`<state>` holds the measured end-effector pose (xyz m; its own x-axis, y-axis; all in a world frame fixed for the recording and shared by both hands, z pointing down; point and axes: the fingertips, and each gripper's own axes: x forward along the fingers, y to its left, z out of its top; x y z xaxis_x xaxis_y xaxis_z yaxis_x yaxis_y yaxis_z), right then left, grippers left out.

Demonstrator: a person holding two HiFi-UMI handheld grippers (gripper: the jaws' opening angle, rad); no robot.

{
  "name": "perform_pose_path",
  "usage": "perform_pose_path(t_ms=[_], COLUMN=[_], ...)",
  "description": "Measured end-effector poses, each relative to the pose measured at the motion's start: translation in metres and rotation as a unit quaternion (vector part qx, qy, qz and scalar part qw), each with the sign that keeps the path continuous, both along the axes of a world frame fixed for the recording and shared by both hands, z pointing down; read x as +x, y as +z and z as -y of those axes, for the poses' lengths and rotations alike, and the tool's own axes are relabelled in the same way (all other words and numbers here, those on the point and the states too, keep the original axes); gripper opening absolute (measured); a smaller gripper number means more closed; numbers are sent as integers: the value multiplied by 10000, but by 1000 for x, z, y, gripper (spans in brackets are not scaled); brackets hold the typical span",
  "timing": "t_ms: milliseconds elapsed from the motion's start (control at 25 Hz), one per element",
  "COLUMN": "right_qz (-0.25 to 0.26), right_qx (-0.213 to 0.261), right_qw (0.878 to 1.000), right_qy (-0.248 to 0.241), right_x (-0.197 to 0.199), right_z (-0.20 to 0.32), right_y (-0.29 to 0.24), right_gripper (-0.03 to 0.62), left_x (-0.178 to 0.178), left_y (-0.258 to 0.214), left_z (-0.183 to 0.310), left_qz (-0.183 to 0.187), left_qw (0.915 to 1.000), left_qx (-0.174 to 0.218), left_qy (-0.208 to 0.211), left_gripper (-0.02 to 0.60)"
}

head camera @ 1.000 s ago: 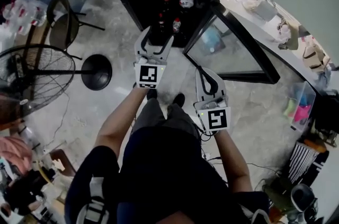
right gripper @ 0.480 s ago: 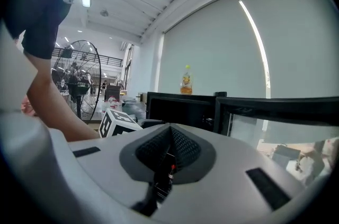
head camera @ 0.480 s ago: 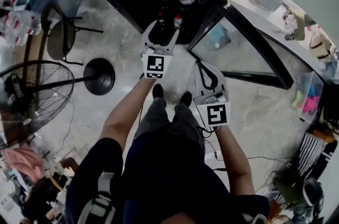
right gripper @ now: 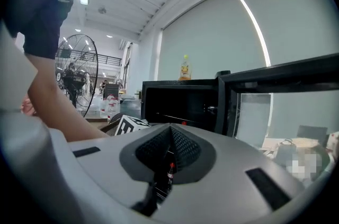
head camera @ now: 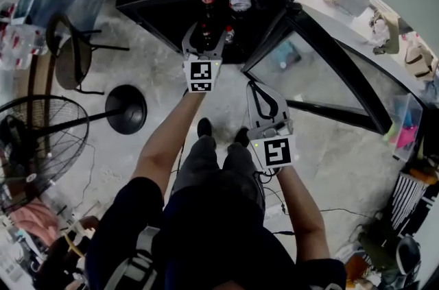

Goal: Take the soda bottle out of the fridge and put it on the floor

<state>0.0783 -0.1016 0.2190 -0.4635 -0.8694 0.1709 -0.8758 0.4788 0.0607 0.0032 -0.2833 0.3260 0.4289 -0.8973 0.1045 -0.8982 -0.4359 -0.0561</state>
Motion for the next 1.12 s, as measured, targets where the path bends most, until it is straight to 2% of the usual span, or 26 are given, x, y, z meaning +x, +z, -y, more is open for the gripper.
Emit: perform_pose_path(t_ms=[520,760,1120], right_qz=[142,177,193], right_qx=[-20,-95,-176], right_qw=[9999,9998,9997], right_qy=[15,14,-11], right_x=[-4,-5,-6], right_z=[23,32,43], right_y=[32,43,55], right_gripper=[20,18,19], left_x=[-5,-19,-14], left_y=[54,74,89], left_z=[94,132,165], left_qz=[220,225,357], left_qw=[9987,9968,9967], left_qx=[-244,-417,-542], left_qy=[-377,-646,-497], left_gripper=[310,322,336])
